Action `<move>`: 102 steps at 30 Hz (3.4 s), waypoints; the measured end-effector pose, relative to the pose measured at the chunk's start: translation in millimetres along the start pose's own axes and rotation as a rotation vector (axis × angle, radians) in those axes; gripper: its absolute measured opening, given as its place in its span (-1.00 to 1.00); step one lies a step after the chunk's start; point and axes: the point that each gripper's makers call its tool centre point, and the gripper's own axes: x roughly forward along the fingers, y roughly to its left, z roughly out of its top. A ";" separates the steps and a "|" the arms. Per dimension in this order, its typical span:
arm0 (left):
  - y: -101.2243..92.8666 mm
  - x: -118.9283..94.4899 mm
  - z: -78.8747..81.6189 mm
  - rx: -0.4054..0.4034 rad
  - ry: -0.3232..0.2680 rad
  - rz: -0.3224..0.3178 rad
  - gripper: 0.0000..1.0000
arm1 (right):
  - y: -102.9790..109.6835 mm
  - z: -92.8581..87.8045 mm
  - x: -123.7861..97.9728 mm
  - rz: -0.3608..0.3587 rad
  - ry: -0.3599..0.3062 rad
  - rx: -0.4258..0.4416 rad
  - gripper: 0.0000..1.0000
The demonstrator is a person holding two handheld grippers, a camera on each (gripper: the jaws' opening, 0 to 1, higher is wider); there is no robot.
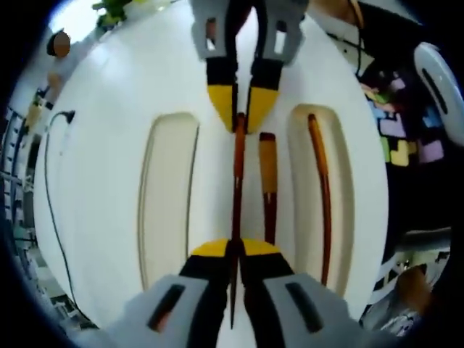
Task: Arrange the utensils inside the cutlery case until each visible utensil rests in its matching compartment.
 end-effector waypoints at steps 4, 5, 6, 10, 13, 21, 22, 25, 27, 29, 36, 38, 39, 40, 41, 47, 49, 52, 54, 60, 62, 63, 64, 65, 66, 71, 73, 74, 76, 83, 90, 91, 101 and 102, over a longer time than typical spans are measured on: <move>-1.0 -0.6 -0.1 0.011 -0.005 0.002 -0.93 | -0.4 0.1 -0.4 0.002 -0.008 0.003 -0.91; -0.9 -0.8 -0.3 0.009 -0.007 -0.001 -0.93 | -0.4 0.2 -0.4 0.001 -0.009 0.004 -0.91; -1.1 -0.8 -0.2 0.009 -0.009 -0.002 -0.93 | -0.2 0.2 -0.5 0.001 -0.009 0.004 -0.91; -0.9 -1.3 -0.1 0.014 -0.011 0.001 -0.93 | -0.7 1.0 -1.8 -0.007 -0.011 -0.002 -0.91; -0.5 -3.5 0.3 0.021 -0.008 0.006 -0.93 | -1.5 2.2 -3.3 -0.014 -0.013 -0.006 -0.92; -0.3 -15.3 2.4 0.020 -0.014 0.016 -0.93 | -2.3 8.9 -12.9 -0.031 -0.036 -0.014 -0.91; -0.9 -16.7 2.5 0.021 -0.013 0.015 -0.93 | -1.8 10.1 -14.3 -0.033 -0.039 -0.014 -0.91; -2.7 -22.2 3.0 0.021 -0.017 0.015 -0.93 | 0.7 13.5 -19.1 -0.039 -0.049 -0.021 -0.91; -4.2 -25.0 3.7 0.019 -0.021 0.014 -0.93 | 2.0 15.3 -21.7 -0.044 -0.054 -0.027 -0.91; -6.4 -28.2 4.3 0.018 -0.025 0.012 -0.93 | 3.8 17.6 -25.1 -0.046 -0.062 -0.032 -0.91; -14.4 -37.8 6.2 0.023 -0.028 0.010 -0.93 | 7.3 24.2 -34.4 -0.059 -0.075 -0.060 -0.91; -17.3 -39.6 5.9 0.024 -0.026 0.007 -0.93 | 10.5 26.1 -35.6 -0.057 -0.079 -0.065 -0.91; -19.1 -40.8 5.9 0.024 -0.026 0.006 -0.93 | 12.3 26.9 -36.3 -0.054 -0.081 -0.066 -0.91; -21.5 -42.3 5.7 0.025 -0.026 0.003 -0.93 | 13.8 27.4 -36.9 -0.053 -0.083 -0.066 -0.91; -23.9 -43.8 5.6 0.028 -0.026 0.001 -0.93 | 16.2 28.2 -38.0 -0.050 -0.087 -0.069 -0.91; -41.1 -47.3 6.7 0.026 -0.033 -0.017 -0.93 | 29.0 31.4 -43.9 -0.031 -0.104 -0.077 -0.91; -44.6 -47.0 6.6 0.016 -0.032 -0.028 -0.93 | 34.4 31.2 -43.1 -0.023 -0.102 -0.077 -0.91; -50.7 -47.1 6.6 0.025 -0.021 -0.036 -0.93 | 41.3 30.5 -42.5 -0.015 -0.099 -0.080 -0.91; -53.7 -45.8 6.6 0.025 -0.023 -0.045 -0.93 | 43.8 29.3 -41.9 -0.013 -0.095 -0.084 -0.91; -60.7 -41.9 4.2 0.019 -0.025 -0.074 -0.93 | 52.6 27.4 -38.0 0.011 -0.093 -0.076 -0.91; -62.2 -40.2 2.8 0.017 -0.025 -0.079 -0.93 | 55.0 26.9 -35.7 0.019 -0.090 -0.076 -0.91; -63.5 -39.6 2.0 0.016 -0.026 -0.084 -0.93 | 56.4 26.6 -34.2 0.024 -0.088 -0.076 -0.91; -64.7 -38.9 1.4 0.012 -0.027 -0.089 -0.93 | 57.5 26.4 -33.4 0.028 -0.088 -0.075 -0.91; -65.3 -38.4 0.5 0.008 -0.030 -0.091 -0.93 | 58.5 26.1 -32.7 0.032 -0.087 -0.074 -0.91; -66.5 -38.0 0.3 0.005 -0.036 -0.095 -0.93 | 59.3 25.7 -32.2 0.036 -0.085 -0.073 -0.91; -68.9 -34.7 -2.5 0.003 -0.049 -0.102 -0.93 | 62.1 25.9 -30.2 0.047 -0.086 -0.063 -0.91; -69.2 -33.0 -4.8 0.004 -0.044 -0.107 -0.93 | 63.2 27.0 -28.0 0.052 -0.086 -0.064 -0.91; -69.3 -31.8 -5.7 0.003 -0.044 -0.108 -0.93 | 63.9 27.0 -26.6 0.056 -0.083 -0.065 -0.91; -69.7 -30.5 -6.7 0.002 -0.043 -0.110 -0.93 | 64.3 26.5 -24.6 0.058 -0.077 -0.068 -0.91; -69.1 -27.0 -7.0 0.002 -0.044 -0.112 -0.93 | 62.1 23.9 -21.5 0.068 -0.067 -0.049 -0.90; -69.1 -21.8 -6.6 0.003 -0.045 -0.114 -0.93 | 65.0 20.3 -19.2 0.088 -0.064 -0.042 -0.90; -69.1 -21.3 -6.2 0.004 -0.047 -0.114 -0.93 | 65.0 19.3 -18.9 0.089 -0.062 -0.041 -0.90; -68.8 -15.8 -7.9 0.007 -0.036 -0.116 -0.93 | 66.1 18.2 -25.4 0.088 -0.068 -0.055 -0.90; -68.4 -15.1 -8.3 0.008 -0.035 -0.114 -0.92 | 65.7 18.3 -26.4 0.087 -0.069 -0.056 -0.90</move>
